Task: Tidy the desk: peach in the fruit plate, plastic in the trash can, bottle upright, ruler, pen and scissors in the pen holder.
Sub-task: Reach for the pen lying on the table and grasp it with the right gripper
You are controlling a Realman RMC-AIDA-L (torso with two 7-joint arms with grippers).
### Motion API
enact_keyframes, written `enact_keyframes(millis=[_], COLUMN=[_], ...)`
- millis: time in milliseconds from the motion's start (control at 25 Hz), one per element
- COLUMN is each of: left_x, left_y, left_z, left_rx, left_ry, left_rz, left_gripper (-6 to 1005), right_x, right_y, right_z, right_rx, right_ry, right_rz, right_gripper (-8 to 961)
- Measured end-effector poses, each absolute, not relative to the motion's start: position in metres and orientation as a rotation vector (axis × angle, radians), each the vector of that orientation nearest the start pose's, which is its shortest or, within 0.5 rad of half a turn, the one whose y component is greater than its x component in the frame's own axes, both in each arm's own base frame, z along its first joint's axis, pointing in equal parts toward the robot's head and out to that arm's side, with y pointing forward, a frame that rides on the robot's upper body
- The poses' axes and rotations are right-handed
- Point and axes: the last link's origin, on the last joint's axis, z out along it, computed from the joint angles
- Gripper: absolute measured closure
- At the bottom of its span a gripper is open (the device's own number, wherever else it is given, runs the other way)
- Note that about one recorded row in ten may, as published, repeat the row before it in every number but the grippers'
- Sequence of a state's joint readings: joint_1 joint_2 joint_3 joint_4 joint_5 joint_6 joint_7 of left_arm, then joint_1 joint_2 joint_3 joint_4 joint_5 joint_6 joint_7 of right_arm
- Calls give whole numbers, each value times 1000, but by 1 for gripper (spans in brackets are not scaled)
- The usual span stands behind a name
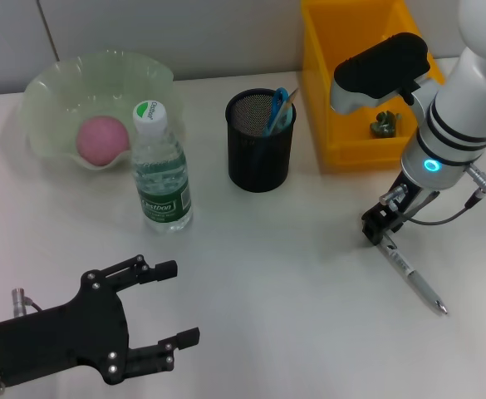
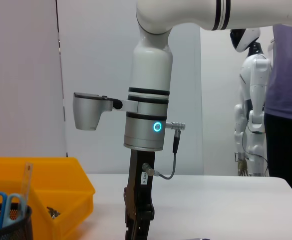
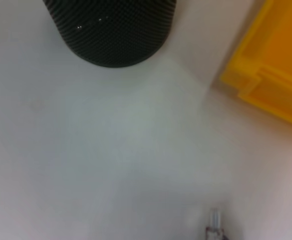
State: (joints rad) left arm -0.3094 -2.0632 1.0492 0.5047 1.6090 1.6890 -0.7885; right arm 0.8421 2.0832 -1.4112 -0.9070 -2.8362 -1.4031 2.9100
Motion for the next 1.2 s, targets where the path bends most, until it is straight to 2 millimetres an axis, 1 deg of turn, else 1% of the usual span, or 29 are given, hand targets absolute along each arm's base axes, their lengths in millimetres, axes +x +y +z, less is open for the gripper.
enact_keyframes(millis=[600,880,1040,1200], left_x=[-277,-278,-279,-279], left_y=[244,243,242,242], left_z=[-33,-31,-30,-30], left_rx=[-2741,-2736,-2734,-2734], left_ry=[-89,-92,-94,-93], left_rz=[-958,-964,-964,-966], left_gripper=[202,202,202,202], right_x=[209,206,197,189], right_y=[391,392,393,393], right_z=[-33,-33,-30,-25], right_rx=[-2222,-2239,-2255,-2276], right_ry=[1234,1205,1185,1172], right_rz=[-760,-764,-726,-683], right_gripper=[633,731,787,822])
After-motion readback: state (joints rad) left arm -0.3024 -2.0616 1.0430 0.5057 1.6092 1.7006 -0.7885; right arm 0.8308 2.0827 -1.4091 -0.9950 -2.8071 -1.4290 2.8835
